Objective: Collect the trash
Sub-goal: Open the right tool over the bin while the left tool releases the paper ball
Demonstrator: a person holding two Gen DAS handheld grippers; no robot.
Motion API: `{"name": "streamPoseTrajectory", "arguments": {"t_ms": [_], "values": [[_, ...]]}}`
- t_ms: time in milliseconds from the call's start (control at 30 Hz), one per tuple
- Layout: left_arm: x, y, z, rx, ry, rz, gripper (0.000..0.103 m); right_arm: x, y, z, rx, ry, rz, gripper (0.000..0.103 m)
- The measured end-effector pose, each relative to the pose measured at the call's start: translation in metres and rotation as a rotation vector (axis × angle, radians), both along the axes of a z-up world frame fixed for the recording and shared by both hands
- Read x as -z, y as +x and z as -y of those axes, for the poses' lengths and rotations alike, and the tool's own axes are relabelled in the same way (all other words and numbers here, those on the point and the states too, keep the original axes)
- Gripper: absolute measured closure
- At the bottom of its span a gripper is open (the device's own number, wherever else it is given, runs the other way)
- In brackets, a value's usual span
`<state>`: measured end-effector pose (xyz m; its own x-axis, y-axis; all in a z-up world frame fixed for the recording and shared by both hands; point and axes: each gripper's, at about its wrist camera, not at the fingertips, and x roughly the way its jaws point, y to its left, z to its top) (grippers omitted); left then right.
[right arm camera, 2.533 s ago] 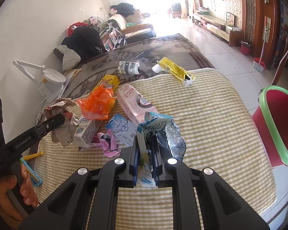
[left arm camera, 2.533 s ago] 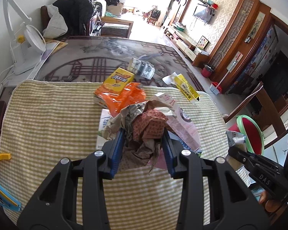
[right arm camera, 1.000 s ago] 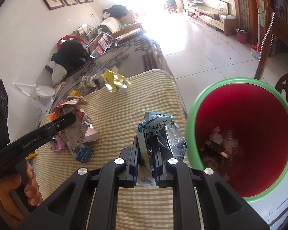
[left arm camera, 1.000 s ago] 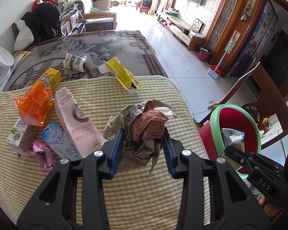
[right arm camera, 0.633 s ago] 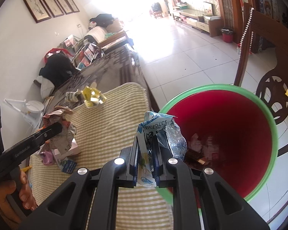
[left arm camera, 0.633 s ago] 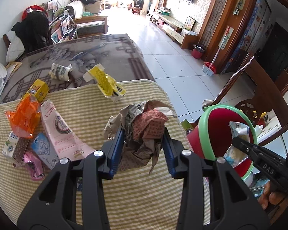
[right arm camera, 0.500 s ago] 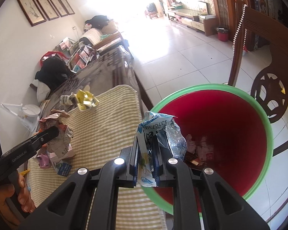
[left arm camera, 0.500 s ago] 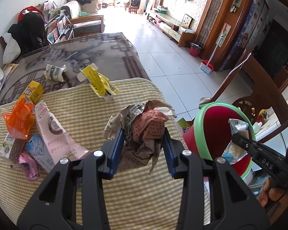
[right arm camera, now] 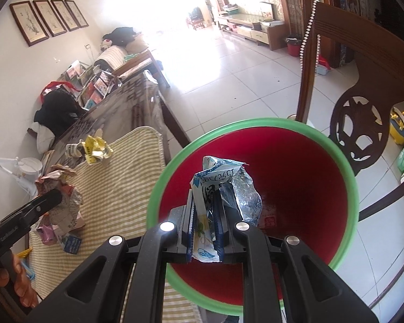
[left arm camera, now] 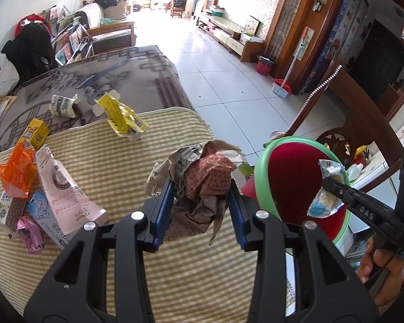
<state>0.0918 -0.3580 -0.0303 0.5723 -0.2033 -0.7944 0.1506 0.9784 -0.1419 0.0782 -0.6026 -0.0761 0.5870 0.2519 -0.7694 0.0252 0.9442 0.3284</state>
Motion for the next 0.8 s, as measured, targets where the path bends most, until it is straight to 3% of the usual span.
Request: {"name": "streamPoseTrajectory", "arguments": {"t_ms": [133,167,200,233,733,800], "values": [[-0.001,-0.001,0.022,0.067,0.005,0.01,0.065,0.002,0.001,0.012,0.033,-0.03,0.003,0.088],[0.0,0.001,0.027,0.083,0.001,0.007,0.065,0.003,0.002,0.016,0.041,-0.033,-0.005,0.074],[0.001,0.002,0.033,0.098,-0.005,0.003,0.065,0.005,0.001,0.02,0.062,-0.035,-0.01,0.051],[0.001,0.003,0.037,0.109,-0.008,0.0,0.065,0.005,0.0,0.026,0.086,-0.037,-0.007,0.044],[0.019,0.021,0.121,0.315,-0.033,-0.056,0.065,-0.005,-0.043,0.078,0.275,-0.044,0.014,0.042],[0.021,0.021,0.129,0.33,-0.031,-0.062,0.057,-0.008,-0.049,0.08,0.29,-0.047,0.018,0.042]]}}
